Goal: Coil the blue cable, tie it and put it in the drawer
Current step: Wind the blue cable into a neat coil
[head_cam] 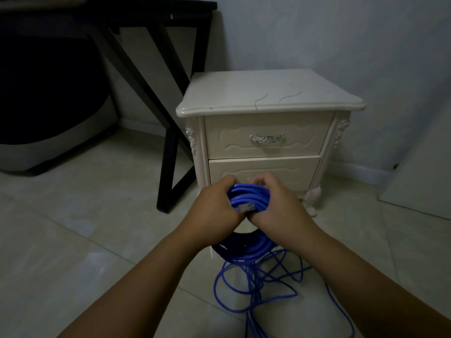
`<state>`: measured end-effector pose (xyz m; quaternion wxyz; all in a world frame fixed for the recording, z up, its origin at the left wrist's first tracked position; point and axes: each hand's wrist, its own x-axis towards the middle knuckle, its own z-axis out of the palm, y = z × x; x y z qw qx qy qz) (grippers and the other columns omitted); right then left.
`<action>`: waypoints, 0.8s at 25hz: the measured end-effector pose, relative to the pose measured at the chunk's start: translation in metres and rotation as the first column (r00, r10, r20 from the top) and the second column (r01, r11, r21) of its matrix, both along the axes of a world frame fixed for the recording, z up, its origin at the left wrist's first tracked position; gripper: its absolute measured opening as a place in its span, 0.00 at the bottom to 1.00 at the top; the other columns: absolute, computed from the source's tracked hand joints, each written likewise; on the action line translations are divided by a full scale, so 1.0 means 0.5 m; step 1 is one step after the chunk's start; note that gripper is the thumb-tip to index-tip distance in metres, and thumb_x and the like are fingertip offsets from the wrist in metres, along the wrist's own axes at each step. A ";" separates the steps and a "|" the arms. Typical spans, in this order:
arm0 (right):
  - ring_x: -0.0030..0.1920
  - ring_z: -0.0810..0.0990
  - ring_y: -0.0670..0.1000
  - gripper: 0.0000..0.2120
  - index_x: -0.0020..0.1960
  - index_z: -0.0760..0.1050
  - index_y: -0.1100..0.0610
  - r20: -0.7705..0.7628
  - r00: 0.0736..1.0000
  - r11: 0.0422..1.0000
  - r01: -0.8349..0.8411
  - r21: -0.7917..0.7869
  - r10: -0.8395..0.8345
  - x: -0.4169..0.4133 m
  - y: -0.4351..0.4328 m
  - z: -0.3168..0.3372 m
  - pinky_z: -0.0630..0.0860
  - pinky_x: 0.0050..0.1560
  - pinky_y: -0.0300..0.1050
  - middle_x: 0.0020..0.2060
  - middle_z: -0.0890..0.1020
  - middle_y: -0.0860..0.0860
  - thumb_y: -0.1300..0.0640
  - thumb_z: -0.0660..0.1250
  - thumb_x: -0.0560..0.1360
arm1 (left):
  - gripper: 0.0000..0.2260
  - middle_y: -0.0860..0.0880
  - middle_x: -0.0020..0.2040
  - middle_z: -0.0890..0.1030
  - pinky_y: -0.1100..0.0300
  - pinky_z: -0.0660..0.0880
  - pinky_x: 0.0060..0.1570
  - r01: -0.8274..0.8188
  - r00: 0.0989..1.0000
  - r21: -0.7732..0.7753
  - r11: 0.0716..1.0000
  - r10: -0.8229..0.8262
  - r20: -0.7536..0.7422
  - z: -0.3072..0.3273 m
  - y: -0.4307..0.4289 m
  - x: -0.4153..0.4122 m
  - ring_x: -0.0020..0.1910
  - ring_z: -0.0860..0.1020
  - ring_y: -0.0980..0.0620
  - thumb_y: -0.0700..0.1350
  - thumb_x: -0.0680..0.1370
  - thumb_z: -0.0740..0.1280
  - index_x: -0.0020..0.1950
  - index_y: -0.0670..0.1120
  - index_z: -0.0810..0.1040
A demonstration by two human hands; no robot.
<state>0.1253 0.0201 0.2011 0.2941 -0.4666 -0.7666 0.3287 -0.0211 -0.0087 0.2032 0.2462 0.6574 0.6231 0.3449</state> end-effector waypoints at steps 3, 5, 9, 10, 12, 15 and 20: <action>0.34 0.79 0.43 0.22 0.55 0.70 0.44 -0.146 0.986 0.987 0.054 -0.154 -0.077 0.007 0.007 0.006 0.77 0.35 0.38 0.39 0.81 0.46 0.62 0.72 0.67 | 0.07 0.51 0.38 0.80 0.65 0.74 0.36 -0.073 0.973 -0.042 0.996 0.080 0.218 0.005 0.004 0.007 0.33 0.77 0.60 0.40 0.72 0.71 0.47 0.48 0.76; 0.34 0.80 0.44 0.17 0.52 0.73 0.45 -0.243 0.964 0.964 0.042 -0.262 -0.108 0.013 0.008 0.003 0.79 0.41 0.43 0.37 0.82 0.47 0.60 0.73 0.68 | 0.08 0.50 0.40 0.81 0.62 0.74 0.37 -0.115 0.920 -0.095 0.989 0.142 0.365 0.009 0.005 0.007 0.35 0.78 0.58 0.38 0.72 0.70 0.48 0.49 0.77; 0.42 0.85 0.55 0.14 0.54 0.75 0.48 -0.334 0.934 0.902 -0.029 -0.430 -0.129 0.023 0.013 -0.006 0.81 0.51 0.55 0.39 0.84 0.54 0.56 0.73 0.70 | 0.08 0.47 0.40 0.80 0.56 0.74 0.41 -0.179 0.809 -0.150 0.972 0.232 0.539 0.010 0.004 0.004 0.36 0.76 0.51 0.36 0.74 0.69 0.49 0.48 0.78; 0.42 0.85 0.55 0.14 0.55 0.75 0.49 -0.357 0.924 0.886 -0.050 -0.461 -0.134 0.024 0.013 -0.006 0.80 0.51 0.54 0.38 0.84 0.54 0.56 0.73 0.71 | 0.08 0.48 0.38 0.79 0.55 0.74 0.41 -0.197 0.766 -0.172 0.965 0.261 0.588 0.008 0.005 0.003 0.36 0.75 0.51 0.36 0.74 0.68 0.49 0.48 0.79; 0.43 0.85 0.56 0.15 0.56 0.75 0.51 -0.413 0.897 0.854 -0.087 -0.512 -0.156 0.024 0.013 -0.006 0.80 0.49 0.51 0.39 0.83 0.54 0.57 0.73 0.72 | 0.08 0.49 0.33 0.76 0.55 0.72 0.39 -0.206 0.668 -0.207 0.956 0.292 0.684 0.002 0.008 0.002 0.35 0.73 0.49 0.35 0.74 0.68 0.50 0.45 0.79; 0.47 0.84 0.61 0.16 0.57 0.76 0.56 -0.487 0.848 0.822 -0.117 -0.557 -0.209 0.019 0.012 -0.003 0.79 0.52 0.54 0.40 0.83 0.56 0.59 0.73 0.71 | 0.08 0.50 0.30 0.72 0.57 0.71 0.37 -0.197 0.435 -0.239 0.951 0.303 0.848 0.001 0.012 0.012 0.31 0.70 0.51 0.34 0.75 0.65 0.50 0.44 0.79; 0.33 0.82 0.56 0.12 0.53 0.74 0.63 -0.598 0.724 0.787 -0.124 -0.604 -0.344 0.018 0.008 -0.009 0.79 0.44 0.54 0.32 0.79 0.55 0.70 0.67 0.71 | 0.08 0.50 0.32 0.75 0.58 0.73 0.37 -0.041 0.364 -0.260 0.965 0.257 0.896 -0.003 -0.012 0.029 0.33 0.74 0.52 0.38 0.77 0.65 0.52 0.48 0.79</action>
